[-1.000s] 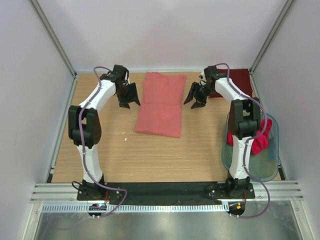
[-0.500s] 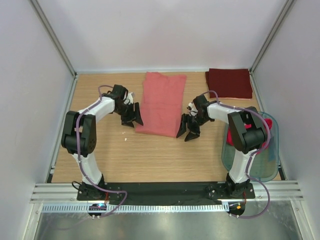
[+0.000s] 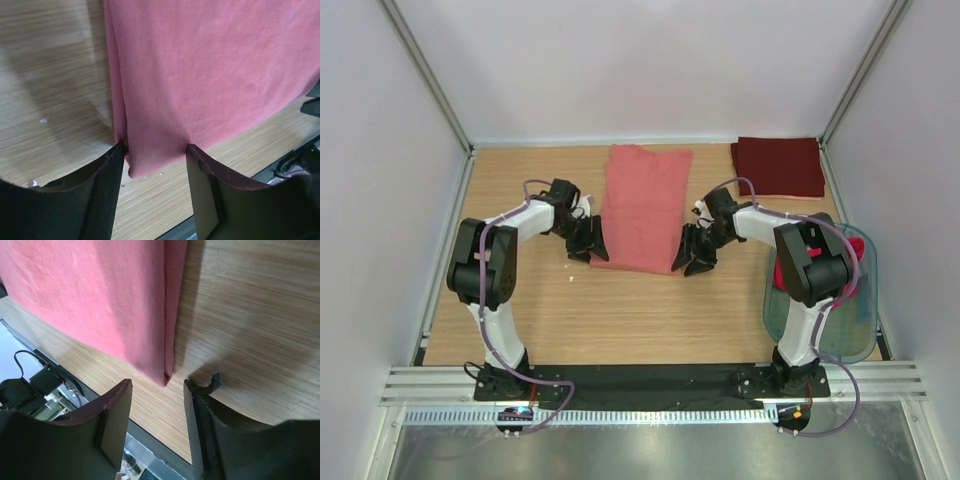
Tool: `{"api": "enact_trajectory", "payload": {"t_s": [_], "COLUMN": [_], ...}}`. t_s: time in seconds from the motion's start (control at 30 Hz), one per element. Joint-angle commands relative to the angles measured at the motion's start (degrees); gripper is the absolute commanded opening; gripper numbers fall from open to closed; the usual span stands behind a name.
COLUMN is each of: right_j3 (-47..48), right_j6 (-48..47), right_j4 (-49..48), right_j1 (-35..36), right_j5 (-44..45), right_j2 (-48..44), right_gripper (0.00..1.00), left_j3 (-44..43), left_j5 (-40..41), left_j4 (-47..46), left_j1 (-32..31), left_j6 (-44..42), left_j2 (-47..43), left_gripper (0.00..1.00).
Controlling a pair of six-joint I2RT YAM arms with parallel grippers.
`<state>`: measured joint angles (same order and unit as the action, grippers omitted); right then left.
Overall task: Fold and stack the t-shirts
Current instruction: Fold the tshirt
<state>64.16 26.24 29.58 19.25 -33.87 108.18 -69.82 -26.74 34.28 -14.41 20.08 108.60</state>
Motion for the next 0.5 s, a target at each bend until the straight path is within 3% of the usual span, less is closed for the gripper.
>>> {"api": "enact_trajectory", "payload": {"t_s": [0.0,0.07,0.1,0.13,0.17,0.47], "right_j3": [-0.4,-0.9,-0.8,-1.0,-1.1,-6.0], "right_j6": [0.2,0.5,0.6,0.7,0.7,-3.2], "right_j4": [-2.3,-3.0,-3.5,-3.4,-3.1,10.7], "right_j1": [0.5,0.6,0.5,0.5,0.6,0.2], "right_j5": [0.3,-0.1,-0.7,-1.4,-1.2,10.7], "right_j2": [0.9,1.4,1.8,2.3,2.2,-9.9], "right_gripper": [0.50,0.42,0.19,0.05,0.01,0.01], "left_j3": [2.1,2.8,3.6,4.0,4.3,7.0], "left_j5": [-0.8,-1.5,-1.7,-1.6,-1.6,0.6], "left_j4": [-0.5,-1.1,-1.4,-1.7,-2.0,-1.9], "left_j1": [-0.4,-0.4,-0.7,-0.7,-0.9,-3.4], "left_j6": [-1.4,-1.3,-0.7,-0.4,0.1,5.6], "left_j2": [-2.2,-1.6,-1.6,-1.8,-2.2,-11.6], "left_gripper": [0.55,0.50,0.47,0.45,0.43,0.55]}}
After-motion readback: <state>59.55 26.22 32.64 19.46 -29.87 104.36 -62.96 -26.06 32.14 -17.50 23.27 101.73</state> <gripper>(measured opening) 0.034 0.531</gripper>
